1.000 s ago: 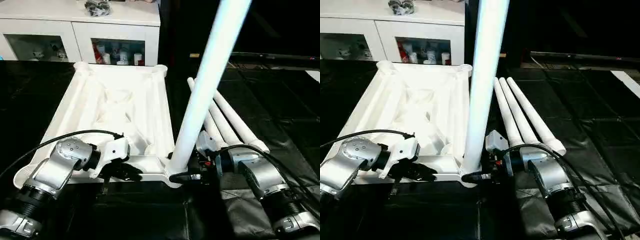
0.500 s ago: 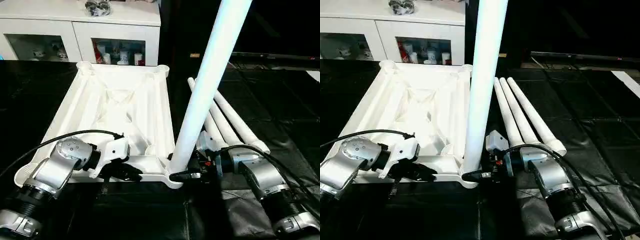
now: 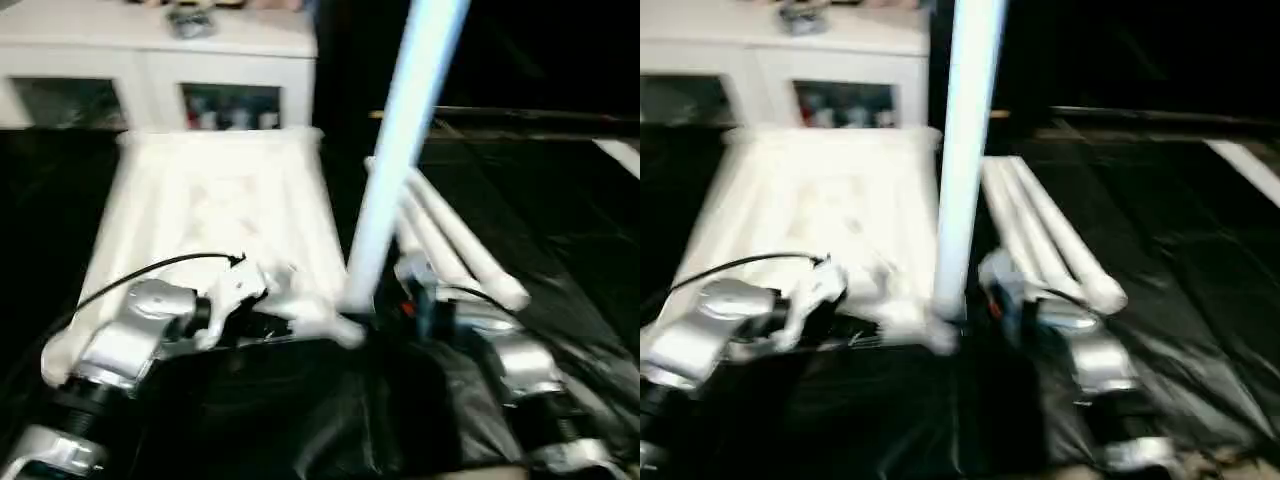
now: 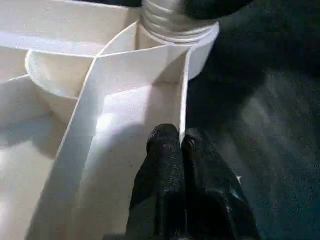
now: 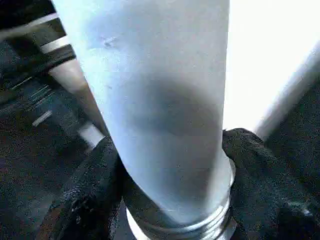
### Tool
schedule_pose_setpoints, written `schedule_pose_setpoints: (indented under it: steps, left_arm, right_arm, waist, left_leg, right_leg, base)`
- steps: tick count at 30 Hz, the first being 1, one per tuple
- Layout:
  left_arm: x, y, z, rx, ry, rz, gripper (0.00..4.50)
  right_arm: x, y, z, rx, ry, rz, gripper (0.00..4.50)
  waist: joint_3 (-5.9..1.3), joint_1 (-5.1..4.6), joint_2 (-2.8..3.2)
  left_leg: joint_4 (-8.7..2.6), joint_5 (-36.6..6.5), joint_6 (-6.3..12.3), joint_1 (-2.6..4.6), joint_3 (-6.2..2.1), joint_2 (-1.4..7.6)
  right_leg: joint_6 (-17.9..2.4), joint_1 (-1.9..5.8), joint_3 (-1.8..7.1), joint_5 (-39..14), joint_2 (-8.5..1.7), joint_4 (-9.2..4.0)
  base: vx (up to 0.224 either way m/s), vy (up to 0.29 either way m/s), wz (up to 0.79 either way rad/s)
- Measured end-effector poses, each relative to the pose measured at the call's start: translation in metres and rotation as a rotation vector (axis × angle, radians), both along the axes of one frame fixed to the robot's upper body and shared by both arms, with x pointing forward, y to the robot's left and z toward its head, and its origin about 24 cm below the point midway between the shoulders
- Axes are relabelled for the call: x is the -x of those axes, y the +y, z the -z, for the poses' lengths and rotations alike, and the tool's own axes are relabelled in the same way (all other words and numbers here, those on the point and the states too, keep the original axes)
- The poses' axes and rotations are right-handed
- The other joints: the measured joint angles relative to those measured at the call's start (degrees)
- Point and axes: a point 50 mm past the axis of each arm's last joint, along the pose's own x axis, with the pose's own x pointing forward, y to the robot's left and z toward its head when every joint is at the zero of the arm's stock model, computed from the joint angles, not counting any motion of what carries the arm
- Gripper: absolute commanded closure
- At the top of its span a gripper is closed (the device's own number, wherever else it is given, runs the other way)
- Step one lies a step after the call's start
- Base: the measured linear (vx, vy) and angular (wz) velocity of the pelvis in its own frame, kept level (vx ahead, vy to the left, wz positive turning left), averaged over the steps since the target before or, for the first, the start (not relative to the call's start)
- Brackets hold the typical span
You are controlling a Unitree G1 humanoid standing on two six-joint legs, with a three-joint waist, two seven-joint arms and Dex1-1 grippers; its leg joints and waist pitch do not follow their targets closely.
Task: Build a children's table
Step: Rotate leg to tighten
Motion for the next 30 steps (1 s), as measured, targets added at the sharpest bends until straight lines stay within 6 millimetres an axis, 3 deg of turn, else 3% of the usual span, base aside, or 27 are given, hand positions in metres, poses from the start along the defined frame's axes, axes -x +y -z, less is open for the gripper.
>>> schedule_pose_setpoints:
  steps: [2, 7, 9, 12, 13, 14, 18, 20, 24, 27, 30]
  left_arm:
    - [-0.001, -0.008, 0.001, 0.008, -0.003, -0.098, 4.50]
    - [-0.002, -0.019, 0.000, 0.002, -0.031, -0.227, 4.50]
    - [-0.001, -0.020, -0.001, -0.004, -0.042, -0.248, 4.50]
    - [0.001, -0.023, -0.004, -0.012, -0.055, -0.241, 4.50]
    - [0.001, -0.022, -0.005, -0.022, -0.064, -0.229, 4.50]
    - [0.001, -0.019, -0.006, -0.032, -0.077, -0.209, 4.50]
    - [0.001, -0.016, -0.008, -0.039, -0.096, -0.178, 4.50]
    - [0.002, -0.012, -0.008, -0.048, -0.101, -0.143, 4.50]
    - [0.002, -0.004, -0.008, -0.063, -0.116, -0.058, 4.50]
    - [0.004, 0.008, -0.010, -0.062, -0.107, 0.034, 4.50]
    - [0.003, 0.013, -0.011, -0.069, -0.094, 0.114, 4.50]
  right_arm:
    - [-0.012, 0.011, 0.000, -0.009, 0.018, 0.118, 1.86]
    - [-0.025, 0.026, -0.003, -0.008, 0.036, 0.252, 1.86]
    - [-0.027, 0.029, -0.005, 0.001, 0.021, 0.257, 1.30]
    - [-0.026, 0.030, -0.005, 0.005, -0.002, 0.253, 1.14]
    - [-0.026, 0.030, -0.005, 0.008, -0.010, 0.244, 1.14]
    - [-0.025, 0.030, -0.005, 0.018, -0.028, 0.224, 0.85]
    - [-0.022, 0.025, -0.004, 0.045, -0.061, 0.162, 0.68]
    - [-0.019, 0.016, -0.003, 0.061, -0.081, 0.106, 0.36]
    - [-0.012, 0.003, -0.002, 0.057, -0.077, 0.018, 0.13]
    - [-0.005, -0.013, -0.006, 0.051, -0.090, -0.097, 0.13]
    - [-0.001, -0.017, -0.021, 0.037, -0.129, -0.236, 0.13]
  waist:
    - [0.00, -0.85, 0.00]
    - [-0.01, -1.22, -0.02]
    - [-0.03, -1.20, -0.15]
    - [-0.04, -0.89, -0.38]
    - [-0.04, -0.87, -0.38]
    - [-0.04, -0.89, -0.38]
    - [-0.03, -0.83, -0.39]
    - [-0.02, -0.63, -0.39]
    - [0.00, -0.34, -0.36]
    - [0.06, 0.41, -0.30]
    - [0.07, 0.78, -0.30]
  left_leg:
    - [0.01, 0.0, -0.01, 0.04, -0.11, 0.01]
    - [-0.02, 0.0, -0.01, 0.07, -0.10, 0.00]
    - [-0.02, 0.0, -0.01, -0.01, -0.06, 0.00]
    - [-0.14, 0.0, -0.02, -0.18, -0.06, 0.01]
    - [-0.21, 0.0, -0.03, -0.27, -0.06, 0.01]
    - [-0.27, 0.0, -0.05, -0.42, -0.06, 0.01]
    - [-0.30, 0.0, -0.06, -0.51, -0.06, 0.02]
    - [-0.27, 0.0, -0.06, -0.49, -0.07, 0.01]
    - [-0.18, 0.0, -0.07, -0.45, -0.09, 0.03]
    - [-0.12, 0.0, -0.06, -0.50, -0.08, 0.03]
    - [-0.08, 0.0, -0.05, -0.53, -0.08, 0.03]
  right_leg:
    - [0.0, -0.08, -0.10, 0.0, 0.00, -0.03]
    - [0.0, -0.14, -0.05, 0.0, 0.02, -0.07]
    - [0.0, -0.15, -0.02, 0.1, 0.02, -0.06]
    - [-0.3, -0.27, -0.02, 0.3, 0.04, -0.03]
    - [-0.3, -0.35, -0.03, 0.2, 0.04, -0.05]
    - [-0.3, -0.48, -0.03, 0.2, 0.07, -0.05]
    - [-0.3, -0.59, -0.04, 0.2, 0.08, -0.09]
    - [-0.3, -0.58, -0.04, 0.2, 0.08, -0.13]
    - [-0.3, -0.60, -0.04, 0.2, 0.08, -0.08]
    - [-0.3, -0.59, -0.02, 0.2, 0.08, -0.10]
    - [-0.2, -0.53, -0.01, 0.2, 0.07, -0.12]
  base:
    - [0.000, 0.000, 0.00]
    - [0.000, 0.000, 0.00]
    - [0.000, 0.000, 0.00]
    - [0.035, -0.006, 0.03]
    - [0.000, 0.000, 0.00]
    - [0.000, 0.000, 0.00]
    - [0.000, 0.000, 0.00]
    - [0.000, 0.000, 0.00]
    - [0.000, 0.000, 0.00]
    - [0.000, 0.000, 0.00]
    - [0.000, 0.000, 0.00]
